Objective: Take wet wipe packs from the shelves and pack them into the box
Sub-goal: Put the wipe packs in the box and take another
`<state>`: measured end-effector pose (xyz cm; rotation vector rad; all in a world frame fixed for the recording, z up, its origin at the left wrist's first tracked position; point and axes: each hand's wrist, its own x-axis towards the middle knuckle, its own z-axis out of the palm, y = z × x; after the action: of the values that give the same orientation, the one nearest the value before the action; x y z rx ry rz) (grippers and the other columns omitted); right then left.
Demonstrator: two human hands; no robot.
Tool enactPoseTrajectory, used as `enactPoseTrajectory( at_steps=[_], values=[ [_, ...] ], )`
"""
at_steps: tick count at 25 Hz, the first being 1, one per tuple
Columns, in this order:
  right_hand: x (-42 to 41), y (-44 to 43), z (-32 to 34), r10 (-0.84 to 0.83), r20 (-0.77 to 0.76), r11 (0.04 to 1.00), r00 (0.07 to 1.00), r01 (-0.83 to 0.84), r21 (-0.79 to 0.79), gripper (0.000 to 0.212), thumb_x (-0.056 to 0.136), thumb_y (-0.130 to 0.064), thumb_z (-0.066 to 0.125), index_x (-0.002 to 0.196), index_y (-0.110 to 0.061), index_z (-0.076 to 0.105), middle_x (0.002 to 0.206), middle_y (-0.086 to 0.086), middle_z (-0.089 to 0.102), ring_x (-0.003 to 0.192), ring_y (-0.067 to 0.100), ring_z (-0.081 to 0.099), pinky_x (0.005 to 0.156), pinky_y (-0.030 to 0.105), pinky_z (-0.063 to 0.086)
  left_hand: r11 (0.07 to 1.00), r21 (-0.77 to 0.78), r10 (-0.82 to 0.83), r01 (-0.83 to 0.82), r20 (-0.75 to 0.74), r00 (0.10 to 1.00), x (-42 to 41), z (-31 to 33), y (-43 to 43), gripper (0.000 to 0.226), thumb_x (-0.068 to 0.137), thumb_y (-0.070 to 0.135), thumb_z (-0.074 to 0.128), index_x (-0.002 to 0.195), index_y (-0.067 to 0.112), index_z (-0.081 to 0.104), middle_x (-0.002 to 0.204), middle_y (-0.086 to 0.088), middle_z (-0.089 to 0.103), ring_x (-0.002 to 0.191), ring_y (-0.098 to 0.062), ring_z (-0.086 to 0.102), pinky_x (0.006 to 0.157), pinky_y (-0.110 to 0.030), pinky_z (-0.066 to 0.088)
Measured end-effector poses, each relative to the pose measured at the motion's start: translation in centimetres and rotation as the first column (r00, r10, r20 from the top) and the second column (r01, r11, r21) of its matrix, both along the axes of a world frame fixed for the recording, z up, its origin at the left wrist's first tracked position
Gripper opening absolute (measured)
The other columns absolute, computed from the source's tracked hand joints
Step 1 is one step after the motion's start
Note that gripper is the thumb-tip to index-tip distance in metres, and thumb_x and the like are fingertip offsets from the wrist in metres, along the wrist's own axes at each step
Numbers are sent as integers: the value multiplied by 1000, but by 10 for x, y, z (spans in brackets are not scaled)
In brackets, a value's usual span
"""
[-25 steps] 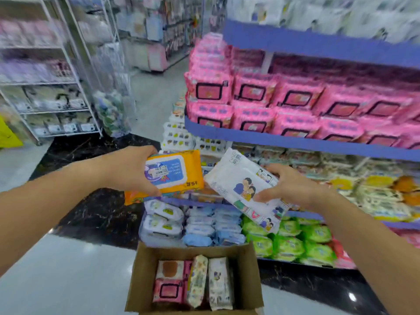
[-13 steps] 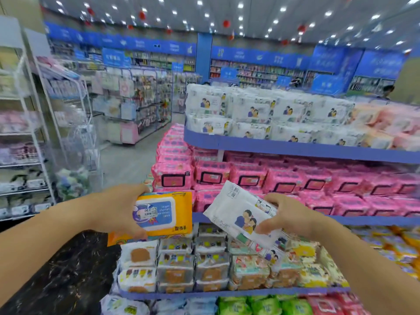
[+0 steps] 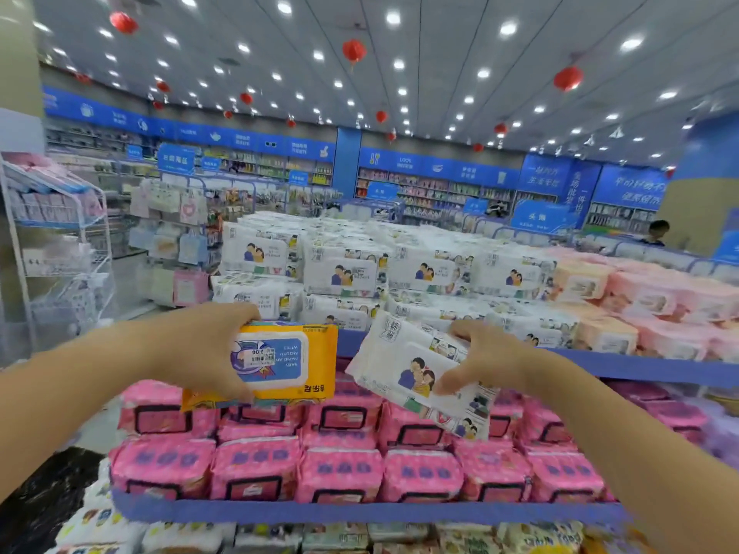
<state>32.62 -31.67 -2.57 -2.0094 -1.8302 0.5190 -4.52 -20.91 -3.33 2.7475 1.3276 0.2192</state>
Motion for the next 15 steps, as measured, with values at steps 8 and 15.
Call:
enactPoseTrajectory(
  at_steps=[8, 15],
  values=[
    [88, 24, 80, -14, 70, 992, 997, 5, 130, 109, 60, -52, 91, 149, -16, 39, 149, -2, 42, 137, 25, 43, 108, 39, 39, 994, 107, -31, 34, -35, 999, 86, 71, 16, 69, 54, 63, 87, 102, 34, 47, 94, 15, 62, 78, -1, 63, 68, -23, 55],
    [83, 112, 118, 174, 271, 962, 947, -223, 160, 74, 60, -55, 89, 114, -20, 53, 116, -10, 56, 110, 24, 54, 82, 30, 42, 990, 78, 117, -114, -30, 993, 83, 96, 32, 68, 54, 59, 90, 103, 34, 51, 95, 13, 64, 80, -3, 65, 73, -27, 58]
  ],
)
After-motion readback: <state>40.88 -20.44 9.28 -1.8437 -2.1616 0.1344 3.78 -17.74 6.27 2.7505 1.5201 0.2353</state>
